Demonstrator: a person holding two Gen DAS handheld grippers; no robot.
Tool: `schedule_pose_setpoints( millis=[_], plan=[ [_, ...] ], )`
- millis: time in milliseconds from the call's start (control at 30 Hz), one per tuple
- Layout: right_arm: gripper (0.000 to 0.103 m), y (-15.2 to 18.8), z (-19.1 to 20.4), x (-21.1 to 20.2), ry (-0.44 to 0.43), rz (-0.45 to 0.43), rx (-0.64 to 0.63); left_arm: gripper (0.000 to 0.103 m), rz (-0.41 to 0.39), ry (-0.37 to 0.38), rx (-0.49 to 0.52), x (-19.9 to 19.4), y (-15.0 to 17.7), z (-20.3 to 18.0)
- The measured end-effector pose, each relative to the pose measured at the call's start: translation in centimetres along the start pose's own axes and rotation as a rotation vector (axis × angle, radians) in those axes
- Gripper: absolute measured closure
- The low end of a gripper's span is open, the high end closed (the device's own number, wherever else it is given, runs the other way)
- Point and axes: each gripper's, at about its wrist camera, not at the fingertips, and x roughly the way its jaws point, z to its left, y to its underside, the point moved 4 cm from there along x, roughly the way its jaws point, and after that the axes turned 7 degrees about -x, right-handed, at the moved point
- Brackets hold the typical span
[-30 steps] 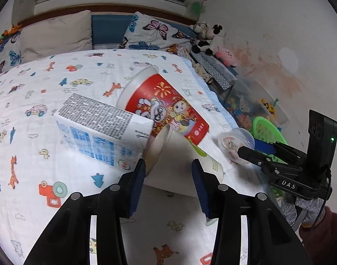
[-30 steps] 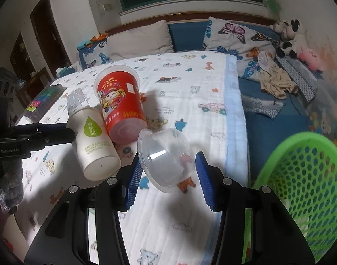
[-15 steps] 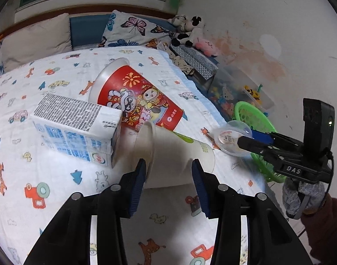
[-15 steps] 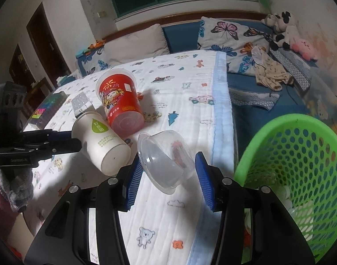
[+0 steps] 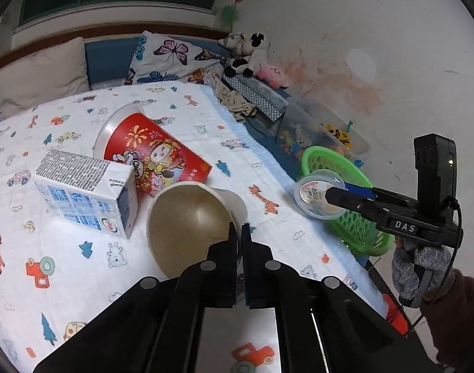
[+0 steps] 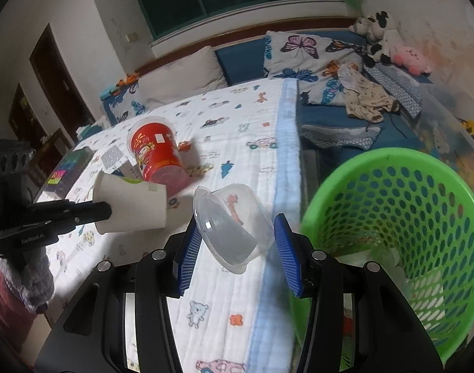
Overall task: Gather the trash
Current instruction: 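Carry the dome lid and paper cup over the green basket and open both grippers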
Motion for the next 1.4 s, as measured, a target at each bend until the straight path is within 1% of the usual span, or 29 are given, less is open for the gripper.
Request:
schedule_pose_setpoints(
  millis=[200,333,500,633,833,900,1133,1400],
  plan=[
    [0.056,0.8,-2.5,-2.2,0.047,-0.024,0.039,0.1,-0.015,0.02,0.011,-0.6,-0.2,-2.0],
    [0.056,1.6,-5.0,-4.2,0.104,-0.036,0.075,0.1,-0.022,0.047,0.026,-0.6,-0.9,-3.7],
    [0.056,2.7,-8.1,-5.8,0.177,-0.034,0.113,0.1,-0.013,0.081,0.06,0.4,-1.7,-6.8],
    [0.055,3.9,-10.9,-6.9,0.224,-0.028,0.167,0.1,-0.002,0.109,0.096,1.5,-2.2,-9.5],
    [0.053,5.5,-13.5,-8.1,0.254,-0.029,0.228,0.1,0.026,0.138,0.145,3.4,-2.6,-13.4],
    [0.049,5.9,-14.0,-8.5,0.255,-0.032,0.24,0.1,0.04,0.148,0.162,4.3,-2.6,-14.7],
    [0.049,6.6,-14.6,-10.4,0.27,-0.06,0.247,0.1,0.097,0.166,0.197,7.4,-2.2,-18.1],
    [0.044,7.3,-14.8,-12.4,0.285,-0.101,0.264,0.1,0.178,0.167,0.219,10.6,-0.6,-20.8]
  ],
)
